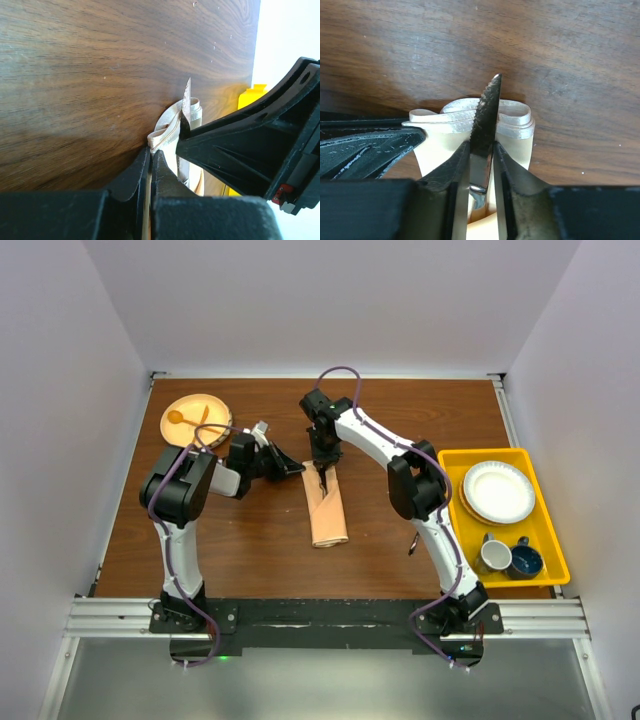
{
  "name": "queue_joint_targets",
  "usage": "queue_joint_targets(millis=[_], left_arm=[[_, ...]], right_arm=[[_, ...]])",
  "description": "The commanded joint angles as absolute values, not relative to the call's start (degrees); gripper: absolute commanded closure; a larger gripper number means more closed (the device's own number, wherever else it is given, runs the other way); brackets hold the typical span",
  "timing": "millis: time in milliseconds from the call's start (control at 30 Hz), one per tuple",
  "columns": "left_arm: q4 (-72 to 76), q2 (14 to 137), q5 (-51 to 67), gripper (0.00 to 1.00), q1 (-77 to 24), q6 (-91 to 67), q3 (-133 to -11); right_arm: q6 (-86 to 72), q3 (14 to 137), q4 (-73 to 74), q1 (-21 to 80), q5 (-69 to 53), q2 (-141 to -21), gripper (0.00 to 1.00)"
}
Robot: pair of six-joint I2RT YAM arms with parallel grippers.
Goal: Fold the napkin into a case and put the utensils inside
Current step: Insert the knife into the folded napkin.
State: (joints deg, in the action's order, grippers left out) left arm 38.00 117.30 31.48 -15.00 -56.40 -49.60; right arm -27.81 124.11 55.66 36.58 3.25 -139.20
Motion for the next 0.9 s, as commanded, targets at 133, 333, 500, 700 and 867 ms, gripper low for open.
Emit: queue_joint_targets(millis=[133,333,500,700,867], left_arm=[[35.2,118.3,29.7,1.00,-14.2,-54.1,-50.8],[35.2,118.7,29.6,1.00,-14.2,-54.1,-50.8],[35.0,118.4,29.5,1.00,-14.2,-54.0,-50.8],[34.8,118.4,29.4,1.00,-14.2,-53.6,-50.6],[34.6,118.2,29.2,1.00,-14.2,-53.3,-50.5]], right_arm=[[-27.7,125.0,55.8,36.5,2.5,-137.7,0.85],[-28.7,121.7,56.7,36.5,0.4,-135.4,0.98],[-29.6,120.0,56.3,36.7,-0.9,-133.9,1.00],[-29.5,118.9,56.6,36.7,-1.4,-133.3,1.00],[-29.4,117.3,56.9,36.7,-1.4,-132.4,1.00]])
